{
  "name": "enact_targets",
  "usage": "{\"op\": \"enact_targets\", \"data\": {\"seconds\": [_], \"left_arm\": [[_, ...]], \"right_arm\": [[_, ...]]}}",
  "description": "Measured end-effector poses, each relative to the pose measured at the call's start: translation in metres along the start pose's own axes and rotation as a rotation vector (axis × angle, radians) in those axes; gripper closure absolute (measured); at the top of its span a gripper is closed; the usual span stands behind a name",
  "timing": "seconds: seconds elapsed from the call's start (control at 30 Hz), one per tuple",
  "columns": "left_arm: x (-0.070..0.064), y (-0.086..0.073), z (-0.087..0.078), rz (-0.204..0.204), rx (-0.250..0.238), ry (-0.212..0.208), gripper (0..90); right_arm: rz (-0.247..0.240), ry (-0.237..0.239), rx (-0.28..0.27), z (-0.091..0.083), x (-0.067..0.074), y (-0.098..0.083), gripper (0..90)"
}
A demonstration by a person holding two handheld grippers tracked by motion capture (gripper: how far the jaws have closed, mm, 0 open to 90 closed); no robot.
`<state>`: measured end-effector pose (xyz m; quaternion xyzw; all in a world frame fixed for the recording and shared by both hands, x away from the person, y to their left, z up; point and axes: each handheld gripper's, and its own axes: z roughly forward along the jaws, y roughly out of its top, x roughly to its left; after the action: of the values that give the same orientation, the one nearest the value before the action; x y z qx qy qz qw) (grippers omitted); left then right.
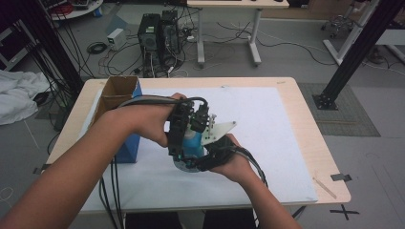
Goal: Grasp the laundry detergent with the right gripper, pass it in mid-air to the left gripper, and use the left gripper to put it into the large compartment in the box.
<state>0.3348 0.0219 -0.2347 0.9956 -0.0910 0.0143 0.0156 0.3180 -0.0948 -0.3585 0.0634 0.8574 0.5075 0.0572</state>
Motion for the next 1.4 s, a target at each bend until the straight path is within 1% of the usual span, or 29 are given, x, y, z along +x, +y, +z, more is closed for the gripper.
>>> {"op": "enact_targets", "data": {"seconds": [0.1, 0.2, 0.27, 0.3, 0.33, 0.37, 0.5, 0.57, 0.6, 0.63, 0.7, 0.8, 0.93, 1.0, 1.07, 1.13, 1.17, 1.27, 1.3, 1.37, 1.4], "left_arm": [[-0.0005, 0.0004, 0.0026, -0.002, 0.001, 0.006, 1.7], [-0.0004, 0.0009, 0.0035, 0.001, 0.007, 0.012, 1.7], [-0.0003, 0.0011, 0.004, 0.005, 0.01, 0.015, 3.1], [-0.0003, 0.0012, 0.0037, 0.0, 0.011, 0.016, 3.9], [-0.0003, 0.0012, 0.0037, 0.0, 0.011, 0.016, 7.8], [-0.0004, 0.0011, 0.0033, 0.005, 0.007, 0.013, 8.7], [-0.0009, 0.0017, 0.0029, 0.006, 0.009, 0.025, 9.4], [-0.0012, 0.0018, 0.0028, 0.009, 0.009, 0.027, 13.4], [-0.0013, 0.002, 0.0027, 0.018, 0.015, 0.03, 13.4], [-0.0013, 0.0022, 0.0027, 0.018, 0.017, 0.032, 13.5], [-0.0017, 0.0025, 0.0031, 0.019, 0.013, 0.034, 16.9], [-0.0021, 0.0027, 0.0035, 0.012, 0.012, 0.029, 17.4], [-0.0026, 0.0029, 0.0028, 0.024, 0.019, 0.034, 22.2], [-0.0033, 0.0029, 0.003, 0.019, 0.018, 0.035, 22.9], [-0.0031, 0.0031, 0.0027, 0.023, 0.023, 0.034, 23.0], [-0.0034, 0.0034, 0.002, 0.026, 0.031, 0.031, 26.3], [-0.0034, 0.0035, 0.0018, 0.026, 0.031, 0.031, 26.5], [-0.0039, 0.0035, 0.0016, 0.015, 0.026, 0.033, 27.3], [-0.0035, 0.0036, 0.0011, 0.022, 0.03, 0.032, 27.3], [-0.004, 0.0039, 0.0012, 0.019, 0.032, 0.029, 28.2], [-0.0042, 0.0041, 0.0016, 0.022, 0.031, 0.034, 28.4]], "right_arm": [[0.019, 0.008, -0.002, -0.0004, 0.0019, 0.002, 46.0], [0.012, 0.01, -0.003, -0.0002, 0.0014, 0.0024, 46.0], [0.012, 0.009, -0.003, -0.0003, 0.0011, 0.0025, 46.0], [0.01, 0.006, -0.004, -0.0005, 0.0008, 0.0025, 46.0], [0.01, 0.006, -0.004, -0.0005, 0.0008, 0.0025, 46.0], [0.01, 0.007, -0.006, -0.0006, 0.0009, 0.0026, 46.0], [0.012, 0.011, -0.009, -0.0008, 0.0012, 0.0032, 46.0], [0.017, 0.013, -0.011, -0.0009, 0.001, 0.0034, 46.0], [0.017, 0.013, -0.011, -0.0009, 0.001, 0.0034, 46.0], [0.015, 0.013, -0.012, -0.0009, 0.0009, 0.0035, 46.0], [0.017, 0.015, -0.015, -0.0008, 0.001, 0.0037, 46.1], [0.017, 0.014, -0.015, -0.0009, 0.0011, 0.0038, 46.0], [0.017, 0.013, -0.016, -0.0016, 0.0014, 0.0039, 46.1], [0.018, 0.012, -0.017, -0.0019, 0.0014, 0.0038, 46.1], [0.017, 0.011, -0.016, -0.002, 0.0016, 0.0038, 46.0], [0.017, 0.013, -0.017, -0.002, 0.0018, 0.0039, 46.0], [0.017, 0.015, -0.016, -0.002, 0.0021, 0.0041, 46.1], [0.015, 0.017, -0.015, -0.0013, 0.0025, 0.0043, 46.1], [0.014, 0.016, -0.014, -0.0011, 0.0025, 0.0044, 46.1], [0.009, 0.01, -0.013, -0.0009, 0.0021, 0.0044, 46.1], [0.009, 0.011, -0.013, -0.0006, 0.0018, 0.0043, 46.1]]}}
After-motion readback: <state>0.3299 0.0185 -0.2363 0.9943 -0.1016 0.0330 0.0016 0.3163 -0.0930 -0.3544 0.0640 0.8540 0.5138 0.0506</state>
